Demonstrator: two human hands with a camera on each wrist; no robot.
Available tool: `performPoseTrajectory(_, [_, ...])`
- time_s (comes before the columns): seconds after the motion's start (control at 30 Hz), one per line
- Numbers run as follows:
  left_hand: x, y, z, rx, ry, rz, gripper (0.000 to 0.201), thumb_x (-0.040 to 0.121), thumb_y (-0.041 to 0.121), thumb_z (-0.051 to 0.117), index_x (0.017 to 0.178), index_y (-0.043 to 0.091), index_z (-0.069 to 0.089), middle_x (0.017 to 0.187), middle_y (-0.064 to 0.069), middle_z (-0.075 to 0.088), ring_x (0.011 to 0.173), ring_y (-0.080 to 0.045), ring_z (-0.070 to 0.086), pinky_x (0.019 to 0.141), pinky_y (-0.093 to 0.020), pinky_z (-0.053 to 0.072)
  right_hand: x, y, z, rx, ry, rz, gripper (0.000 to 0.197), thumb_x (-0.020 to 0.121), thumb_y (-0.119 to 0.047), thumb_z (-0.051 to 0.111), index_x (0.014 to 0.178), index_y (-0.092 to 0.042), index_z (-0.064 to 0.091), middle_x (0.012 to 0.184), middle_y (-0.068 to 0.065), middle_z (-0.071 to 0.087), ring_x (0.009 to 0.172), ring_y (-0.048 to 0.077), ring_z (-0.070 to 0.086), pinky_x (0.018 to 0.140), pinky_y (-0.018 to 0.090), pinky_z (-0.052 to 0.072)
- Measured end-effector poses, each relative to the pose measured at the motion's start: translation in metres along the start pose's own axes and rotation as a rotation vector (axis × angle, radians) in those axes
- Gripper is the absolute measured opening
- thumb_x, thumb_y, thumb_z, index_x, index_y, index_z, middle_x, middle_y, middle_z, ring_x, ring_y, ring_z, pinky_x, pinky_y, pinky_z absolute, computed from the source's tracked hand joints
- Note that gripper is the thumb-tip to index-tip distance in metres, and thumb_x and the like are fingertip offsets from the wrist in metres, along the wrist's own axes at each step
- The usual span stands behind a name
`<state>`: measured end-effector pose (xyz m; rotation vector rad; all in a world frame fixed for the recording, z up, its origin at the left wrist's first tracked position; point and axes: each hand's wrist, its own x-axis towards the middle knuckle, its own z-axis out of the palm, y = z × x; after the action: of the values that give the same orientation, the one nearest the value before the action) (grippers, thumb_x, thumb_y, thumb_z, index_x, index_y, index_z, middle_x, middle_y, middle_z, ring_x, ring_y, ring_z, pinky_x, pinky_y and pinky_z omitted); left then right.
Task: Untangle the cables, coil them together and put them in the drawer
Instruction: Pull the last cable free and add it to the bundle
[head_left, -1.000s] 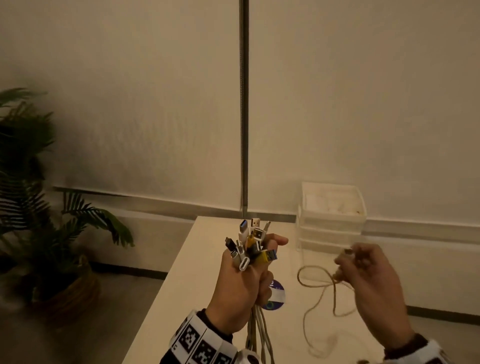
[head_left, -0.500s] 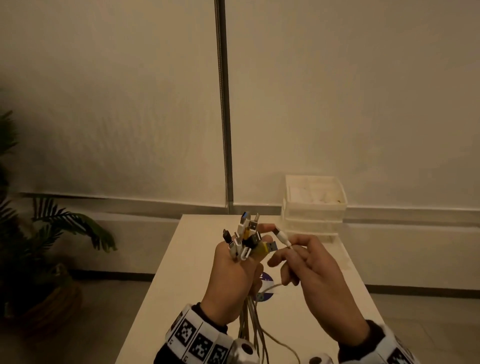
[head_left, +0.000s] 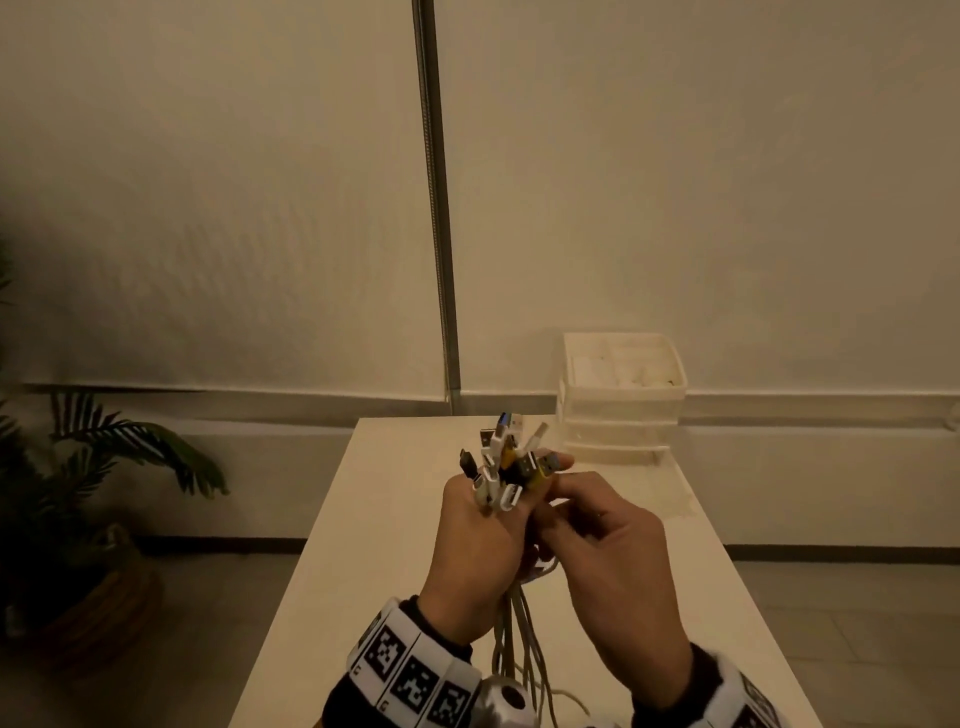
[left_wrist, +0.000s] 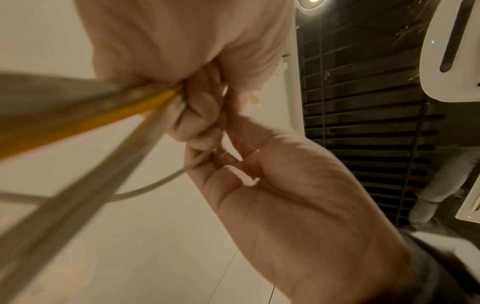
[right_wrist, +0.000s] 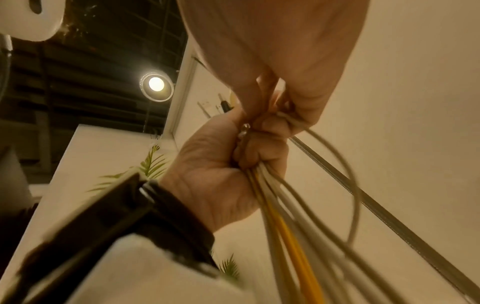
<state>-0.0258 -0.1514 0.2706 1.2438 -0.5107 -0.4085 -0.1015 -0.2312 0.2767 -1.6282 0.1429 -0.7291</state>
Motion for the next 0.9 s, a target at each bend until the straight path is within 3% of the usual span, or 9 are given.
performPoseTrajectory(0.07, [0.0, 0.002, -0.001, 0.021, 0.041, 0.039, 0.02, 0.095, 0.018, 0.057, 0.088, 0.012, 0.075, 0.06, -0.01, 0.059, 0.043, -0.016, 0.052, 0.043, -0.023, 0.039, -0.003, 0.004, -0.001, -0.053, -0.031, -0.004, 0.027, 0.085, -0.001, 0.065, 0.1, -0.023, 0.072, 0.097, -0.011, 0.068, 0.062, 0.015, 0.063, 0.057, 0.019, 0.052])
performPoseTrajectory(0.17, [0.007, 0.008, -0.011, 0.043, 0.071, 0.148, 0.03, 0.095, 0.027, 0.057, 0.071, 0.011, 0.065, 0.055, -0.004, 0.046, 0.046, -0.014, 0.036, 0.046, -0.025, 0.031, -0.006, 0.01, -0.009, -0.03, -0.051, 0.087, 0.015, 0.084, -0.007, 0.068, 0.089, -0.02, 0.075, 0.075, -0.005, 0.069, 0.053, 0.007, 0.057, 0.051, 0.015, 0.045])
performPoseTrajectory(0.33, [0.017, 0.027, -0.034, -0.133, 0.041, 0.21, 0.043, 0.095, 0.047, 0.049, 0.064, 0.016, 0.052, 0.065, -0.01, 0.05, 0.068, -0.028, 0.062, 0.068, -0.042, 0.058, -0.007, 0.032, -0.036, -0.129, -0.298, 0.236, 0.019, 0.087, -0.019, 0.065, 0.072, -0.014, 0.074, 0.05, 0.001, 0.053, 0.046, 0.007, 0.044, 0.048, 0.019, 0.037])
performPoseTrajectory(0.43, [0.019, 0.048, -0.053, -0.243, 0.114, 0.092, 0.048, 0.085, 0.055, 0.045, 0.057, 0.018, 0.034, 0.053, 0.002, 0.027, 0.042, -0.011, 0.031, 0.041, -0.022, 0.034, -0.007, 0.052, -0.063, -0.224, -0.389, 0.346, 0.024, 0.092, -0.018, 0.059, 0.071, -0.012, 0.069, 0.05, 0.003, 0.043, 0.045, 0.011, 0.035, 0.045, 0.023, 0.031])
performPoseTrajectory(0.53, [0.022, 0.057, -0.066, -0.11, 0.15, 0.079, 0.05, 0.086, 0.056, 0.046, 0.053, 0.022, 0.032, 0.05, 0.006, 0.023, 0.04, -0.007, 0.019, 0.037, -0.016, 0.02, -0.007, 0.066, -0.085, -0.324, -0.411, 0.421, 0.032, 0.095, -0.02, 0.055, 0.066, -0.014, 0.066, 0.049, -0.004, 0.039, 0.043, 0.009, 0.03, 0.047, 0.024, 0.027])
performPoseTrajectory(0.63, [0.014, 0.045, -0.057, -0.002, 0.011, 0.052, 0.044, 0.092, 0.045, 0.058, 0.057, 0.023, 0.042, 0.051, 0.004, 0.029, 0.039, -0.009, 0.021, 0.037, -0.017, 0.02, -0.003, 0.069, -0.089, -0.307, -0.358, 0.439, 0.035, 0.097, -0.023, 0.051, 0.067, -0.009, 0.06, 0.05, -0.002, 0.035, 0.043, 0.009, 0.028, 0.045, 0.022, 0.026])
performPoseTrajectory(0.73, [0.002, 0.021, -0.028, 0.251, -0.136, 0.074, 0.018, 0.086, 0.022, 0.071, 0.07, 0.027, 0.069, 0.058, 0.001, 0.056, 0.038, -0.004, 0.038, 0.036, -0.02, 0.03, 0.006, 0.062, -0.079, -0.105, -0.298, 0.461, 0.036, 0.099, -0.028, 0.045, 0.068, -0.01, 0.054, 0.051, 0.002, 0.03, 0.044, 0.012, 0.022, 0.044, 0.024, 0.019])
performPoseTrajectory(0.8, [0.0, 0.004, -0.012, 0.455, -0.163, 0.134, 0.023, 0.089, 0.009, 0.067, 0.085, 0.031, 0.075, 0.075, 0.004, 0.07, 0.043, 0.003, 0.048, 0.044, -0.012, 0.037, 0.012, 0.053, -0.07, 0.03, -0.317, 0.469, 0.036, 0.1, -0.027, 0.041, 0.071, -0.01, 0.055, 0.053, 0.002, 0.029, 0.046, 0.012, 0.02, 0.047, 0.027, 0.014])
performPoseTrajectory(0.9, [0.004, -0.008, 0.0, 0.599, -0.178, 0.157, 0.03, 0.091, 0.009, 0.057, 0.11, 0.028, 0.072, 0.09, 0.012, 0.072, 0.063, 0.009, 0.062, 0.058, -0.007, 0.044, 0.02, 0.038, -0.059, 0.138, -0.369, 0.462, 0.043, 0.101, -0.013, 0.035, 0.065, -0.016, 0.058, 0.055, 0.004, 0.03, 0.048, 0.016, 0.019, 0.051, 0.032, 0.012])
